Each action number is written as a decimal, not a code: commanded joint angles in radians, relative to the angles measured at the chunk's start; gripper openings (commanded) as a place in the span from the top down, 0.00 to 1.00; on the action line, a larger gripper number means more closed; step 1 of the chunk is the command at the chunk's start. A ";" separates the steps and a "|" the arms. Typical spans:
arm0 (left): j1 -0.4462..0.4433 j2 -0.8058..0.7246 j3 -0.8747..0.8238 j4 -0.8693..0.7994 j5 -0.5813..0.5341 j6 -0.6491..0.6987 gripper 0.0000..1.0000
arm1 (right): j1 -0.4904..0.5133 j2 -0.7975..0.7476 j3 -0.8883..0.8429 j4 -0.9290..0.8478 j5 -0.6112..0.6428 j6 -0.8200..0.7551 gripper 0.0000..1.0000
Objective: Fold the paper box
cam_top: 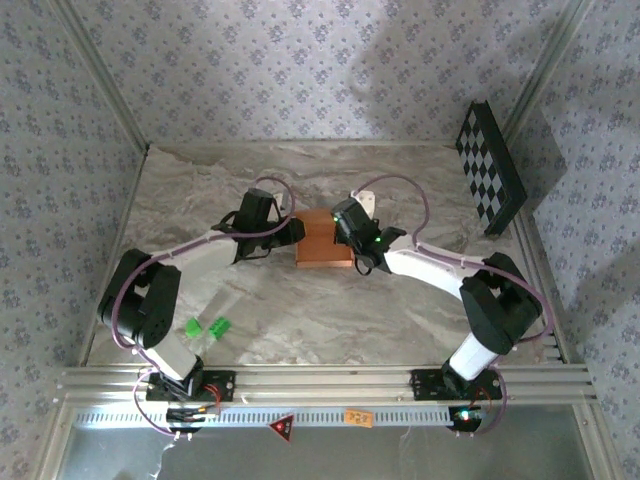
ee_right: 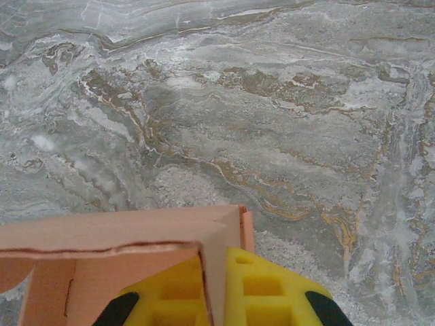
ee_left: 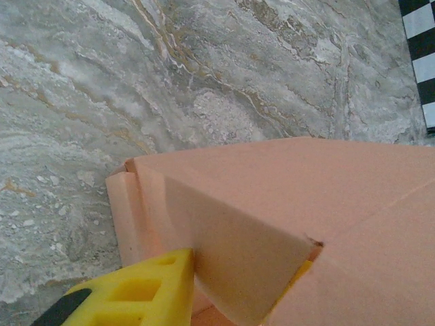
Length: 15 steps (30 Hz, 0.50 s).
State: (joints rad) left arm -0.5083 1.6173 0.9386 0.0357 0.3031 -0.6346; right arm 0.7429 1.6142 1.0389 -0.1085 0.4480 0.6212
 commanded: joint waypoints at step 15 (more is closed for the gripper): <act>-0.003 -0.041 -0.086 0.002 0.054 0.002 0.66 | 0.056 -0.037 -0.157 0.068 0.012 -0.030 1.00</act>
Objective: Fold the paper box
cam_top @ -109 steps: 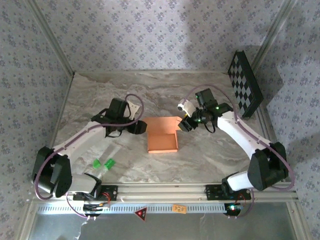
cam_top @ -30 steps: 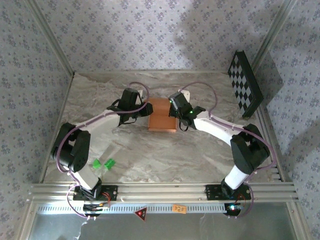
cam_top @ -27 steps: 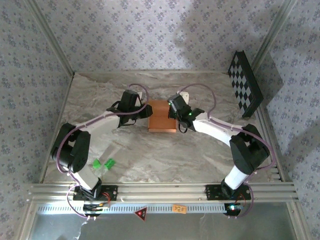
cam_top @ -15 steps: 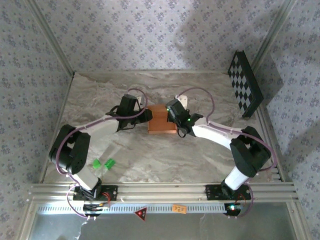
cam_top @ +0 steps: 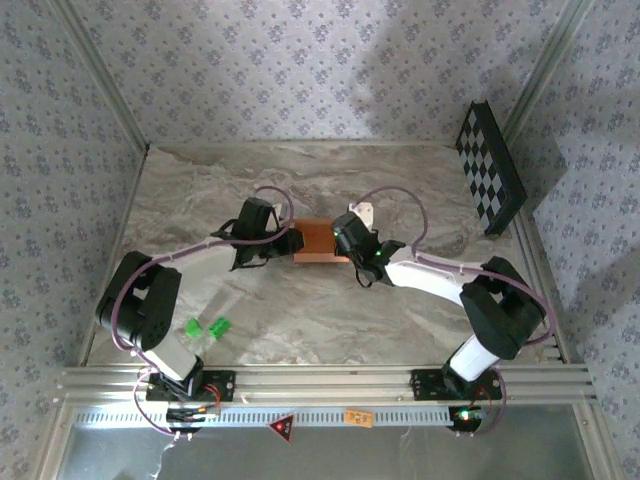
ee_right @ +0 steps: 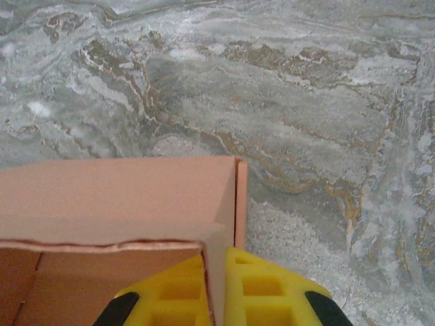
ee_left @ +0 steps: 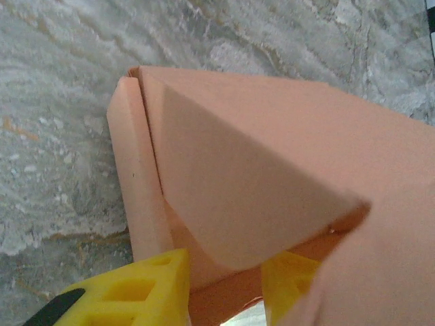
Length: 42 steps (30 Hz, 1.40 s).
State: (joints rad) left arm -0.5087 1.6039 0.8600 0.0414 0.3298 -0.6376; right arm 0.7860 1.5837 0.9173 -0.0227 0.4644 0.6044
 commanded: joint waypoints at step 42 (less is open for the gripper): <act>0.041 -0.124 0.288 -0.463 0.034 0.281 0.60 | 0.044 -0.332 -0.109 -0.271 -0.033 -0.046 0.68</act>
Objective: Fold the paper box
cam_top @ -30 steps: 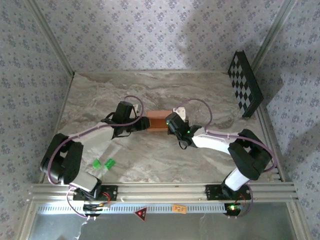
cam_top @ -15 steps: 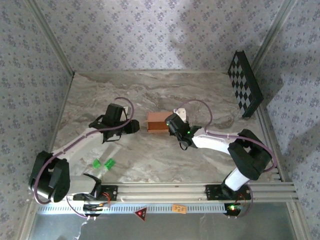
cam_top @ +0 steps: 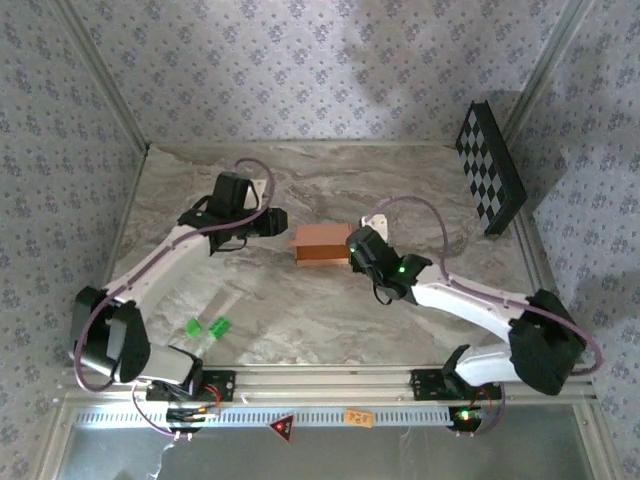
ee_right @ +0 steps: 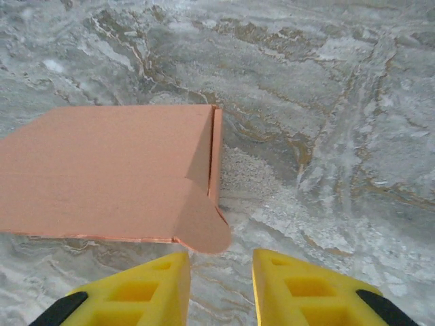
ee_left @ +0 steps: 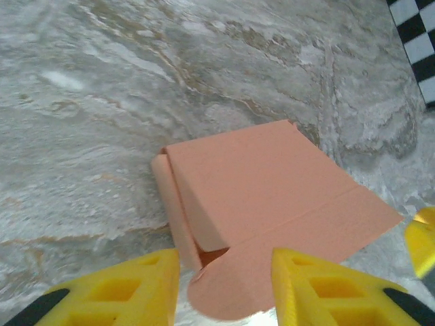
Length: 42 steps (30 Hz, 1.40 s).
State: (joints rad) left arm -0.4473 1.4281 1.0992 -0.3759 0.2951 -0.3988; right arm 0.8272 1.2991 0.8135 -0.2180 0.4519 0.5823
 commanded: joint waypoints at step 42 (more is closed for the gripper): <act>-0.082 0.391 0.008 -0.017 0.102 0.069 0.83 | -0.298 0.540 0.319 -0.189 -0.786 -0.137 0.98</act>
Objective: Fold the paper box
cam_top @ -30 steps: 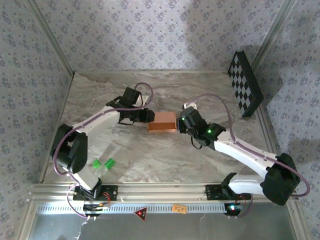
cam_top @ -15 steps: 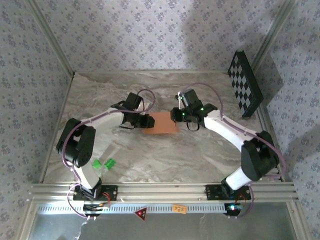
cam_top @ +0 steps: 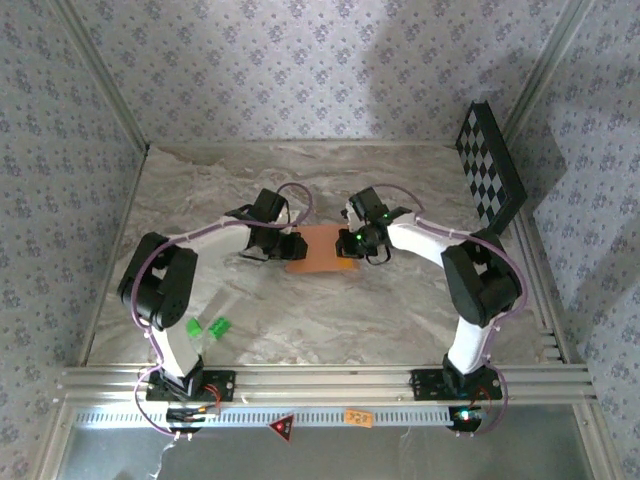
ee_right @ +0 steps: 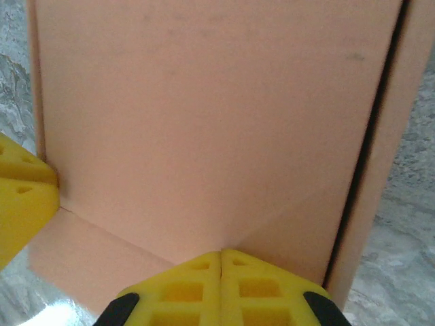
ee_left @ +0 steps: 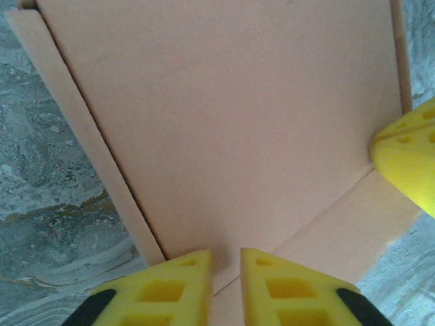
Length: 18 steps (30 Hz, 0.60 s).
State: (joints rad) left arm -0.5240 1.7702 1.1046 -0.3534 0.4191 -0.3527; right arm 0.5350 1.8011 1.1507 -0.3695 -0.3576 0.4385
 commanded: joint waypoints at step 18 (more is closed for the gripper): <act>0.035 -0.101 0.063 -0.073 -0.098 -0.002 0.57 | -0.036 -0.036 0.145 -0.213 0.063 -0.087 0.77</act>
State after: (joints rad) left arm -0.4995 1.6573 1.1267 -0.3763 0.3435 -0.3614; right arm 0.5137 1.7748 1.2713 -0.4980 -0.3321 0.3931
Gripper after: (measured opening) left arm 0.426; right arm 0.224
